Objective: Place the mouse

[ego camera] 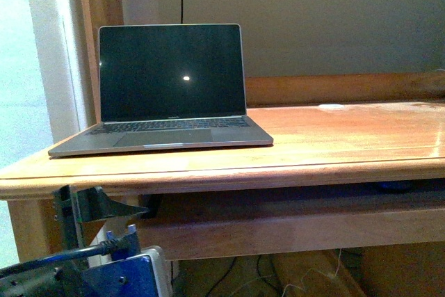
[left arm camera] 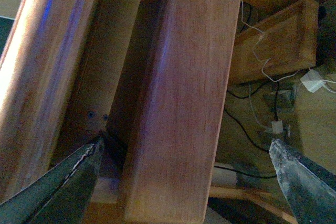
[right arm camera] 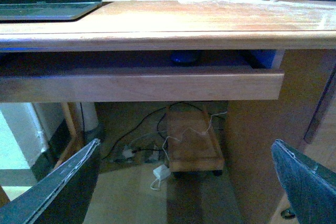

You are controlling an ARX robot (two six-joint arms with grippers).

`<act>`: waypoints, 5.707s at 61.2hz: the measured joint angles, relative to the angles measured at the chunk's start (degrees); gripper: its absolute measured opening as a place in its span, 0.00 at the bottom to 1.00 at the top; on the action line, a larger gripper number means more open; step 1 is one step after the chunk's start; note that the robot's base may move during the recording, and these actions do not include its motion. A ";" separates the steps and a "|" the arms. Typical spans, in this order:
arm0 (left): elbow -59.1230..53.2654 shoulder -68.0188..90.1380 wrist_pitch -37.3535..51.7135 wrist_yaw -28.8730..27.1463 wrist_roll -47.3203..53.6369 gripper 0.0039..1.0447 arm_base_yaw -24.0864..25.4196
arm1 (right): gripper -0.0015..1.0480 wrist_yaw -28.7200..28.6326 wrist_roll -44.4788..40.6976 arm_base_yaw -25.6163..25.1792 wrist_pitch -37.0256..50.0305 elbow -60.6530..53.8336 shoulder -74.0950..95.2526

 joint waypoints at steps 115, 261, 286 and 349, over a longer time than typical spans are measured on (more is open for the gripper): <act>-27.50 -71.49 -35.41 -39.15 -72.52 0.27 -2.69 | 0.93 18.40 9.66 5.95 -10.80 8.63 12.68; -36.17 -110.20 -64.74 -24.11 -72.76 0.02 13.22 | 0.55 25.68 0.52 15.78 -8.09 88.11 104.13; -36.17 -110.20 -64.74 -24.11 -72.85 0.34 13.22 | 0.81 29.22 2.56 18.14 -3.54 94.27 114.64; -36.17 -110.20 -64.74 -24.09 -72.83 0.93 13.22 | 0.93 -54.23 -36.24 -33.11 -7.69 26.47 55.84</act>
